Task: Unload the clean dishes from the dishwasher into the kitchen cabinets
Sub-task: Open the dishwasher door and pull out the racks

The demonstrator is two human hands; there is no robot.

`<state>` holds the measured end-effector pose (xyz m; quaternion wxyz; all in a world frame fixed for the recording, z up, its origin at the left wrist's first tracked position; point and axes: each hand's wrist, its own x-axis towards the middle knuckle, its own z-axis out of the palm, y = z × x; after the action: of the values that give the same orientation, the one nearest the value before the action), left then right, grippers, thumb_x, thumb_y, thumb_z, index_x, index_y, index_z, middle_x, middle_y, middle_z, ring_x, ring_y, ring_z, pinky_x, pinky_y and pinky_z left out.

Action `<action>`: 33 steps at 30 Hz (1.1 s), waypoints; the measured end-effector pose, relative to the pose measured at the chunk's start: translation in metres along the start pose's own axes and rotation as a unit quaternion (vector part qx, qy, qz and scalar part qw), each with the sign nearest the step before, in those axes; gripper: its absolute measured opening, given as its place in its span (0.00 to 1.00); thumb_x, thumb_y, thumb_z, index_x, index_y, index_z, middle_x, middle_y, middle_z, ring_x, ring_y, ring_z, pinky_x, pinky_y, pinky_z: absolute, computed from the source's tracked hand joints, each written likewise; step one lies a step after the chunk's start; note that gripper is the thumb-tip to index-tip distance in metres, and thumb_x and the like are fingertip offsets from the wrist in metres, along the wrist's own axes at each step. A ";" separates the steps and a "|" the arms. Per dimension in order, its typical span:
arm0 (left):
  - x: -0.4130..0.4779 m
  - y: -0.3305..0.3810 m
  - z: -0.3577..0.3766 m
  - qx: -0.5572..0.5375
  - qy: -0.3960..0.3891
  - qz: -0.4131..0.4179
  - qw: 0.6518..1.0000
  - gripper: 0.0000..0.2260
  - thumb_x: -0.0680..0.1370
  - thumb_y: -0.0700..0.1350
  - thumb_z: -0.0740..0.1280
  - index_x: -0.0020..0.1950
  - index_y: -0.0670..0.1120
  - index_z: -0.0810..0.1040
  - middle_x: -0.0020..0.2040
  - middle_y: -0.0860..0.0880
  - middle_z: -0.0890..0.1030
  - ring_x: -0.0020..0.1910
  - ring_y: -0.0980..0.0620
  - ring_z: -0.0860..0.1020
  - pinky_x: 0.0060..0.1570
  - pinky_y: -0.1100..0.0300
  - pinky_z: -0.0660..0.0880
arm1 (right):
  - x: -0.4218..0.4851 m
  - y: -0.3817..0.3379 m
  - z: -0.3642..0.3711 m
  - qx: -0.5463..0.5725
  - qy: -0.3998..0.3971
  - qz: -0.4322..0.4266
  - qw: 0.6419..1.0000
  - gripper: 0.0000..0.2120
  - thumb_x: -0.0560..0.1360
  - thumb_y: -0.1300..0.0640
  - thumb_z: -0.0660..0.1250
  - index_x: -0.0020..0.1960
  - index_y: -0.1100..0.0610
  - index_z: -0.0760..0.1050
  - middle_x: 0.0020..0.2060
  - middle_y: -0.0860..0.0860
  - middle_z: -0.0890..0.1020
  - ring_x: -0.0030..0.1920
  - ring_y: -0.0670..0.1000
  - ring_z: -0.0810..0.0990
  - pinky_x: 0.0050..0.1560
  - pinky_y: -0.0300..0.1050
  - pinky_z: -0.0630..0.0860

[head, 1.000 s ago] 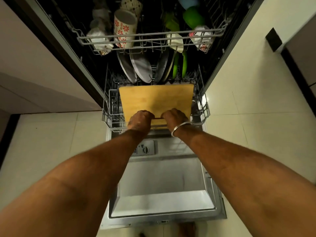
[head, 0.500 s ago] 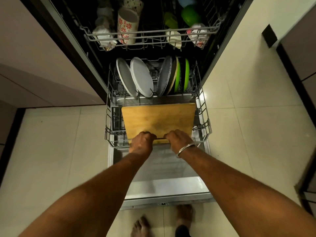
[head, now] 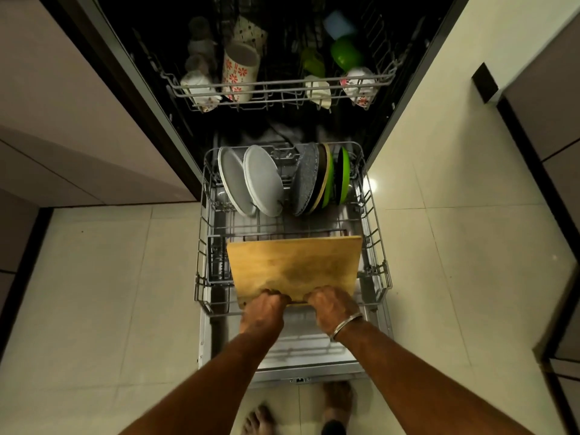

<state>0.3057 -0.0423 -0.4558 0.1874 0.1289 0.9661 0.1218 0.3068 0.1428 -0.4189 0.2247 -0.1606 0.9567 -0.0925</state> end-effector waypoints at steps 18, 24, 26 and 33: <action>-0.049 0.007 0.017 0.012 -0.034 0.002 0.999 0.13 0.82 0.45 0.63 0.63 0.58 0.80 0.57 0.52 0.83 0.53 0.49 0.81 0.45 0.55 0.74 | -0.041 -0.015 0.028 0.018 -0.019 0.017 1.000 0.21 0.69 0.62 0.63 0.58 0.50 0.82 0.51 0.49 0.85 0.52 0.55 0.83 0.50 0.47 0.82; -0.054 0.012 0.012 -0.006 -0.040 -0.017 0.999 0.14 0.82 0.44 0.65 0.63 0.59 0.81 0.57 0.51 0.84 0.53 0.50 0.81 0.50 0.55 0.79 | -0.044 -0.021 0.024 0.027 -0.024 0.045 0.998 0.19 0.68 0.64 0.66 0.55 0.52 0.83 0.49 0.50 0.85 0.49 0.56 0.84 0.49 0.48 0.83; -0.055 0.014 0.011 -0.004 -0.041 -0.018 0.999 0.14 0.83 0.44 0.64 0.64 0.58 0.81 0.59 0.50 0.84 0.56 0.49 0.81 0.52 0.54 0.77 | -0.045 -0.023 0.023 0.035 -0.028 0.052 0.998 0.19 0.67 0.64 0.66 0.55 0.52 0.83 0.48 0.50 0.85 0.48 0.56 0.84 0.48 0.48 0.83; -0.054 0.014 0.000 0.001 -0.049 0.024 0.998 0.11 0.83 0.44 0.64 0.62 0.54 0.82 0.55 0.50 0.84 0.51 0.50 0.81 0.48 0.57 0.78 | -0.040 -0.019 0.009 0.026 -0.054 0.040 0.997 0.15 0.72 0.60 0.64 0.55 0.52 0.83 0.48 0.52 0.85 0.48 0.58 0.84 0.48 0.50 0.83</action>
<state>0.3569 -0.0446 -0.4343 0.2316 0.1586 0.9524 0.1189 0.3497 0.1383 -0.4063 0.2833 -0.1212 0.9462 -0.0991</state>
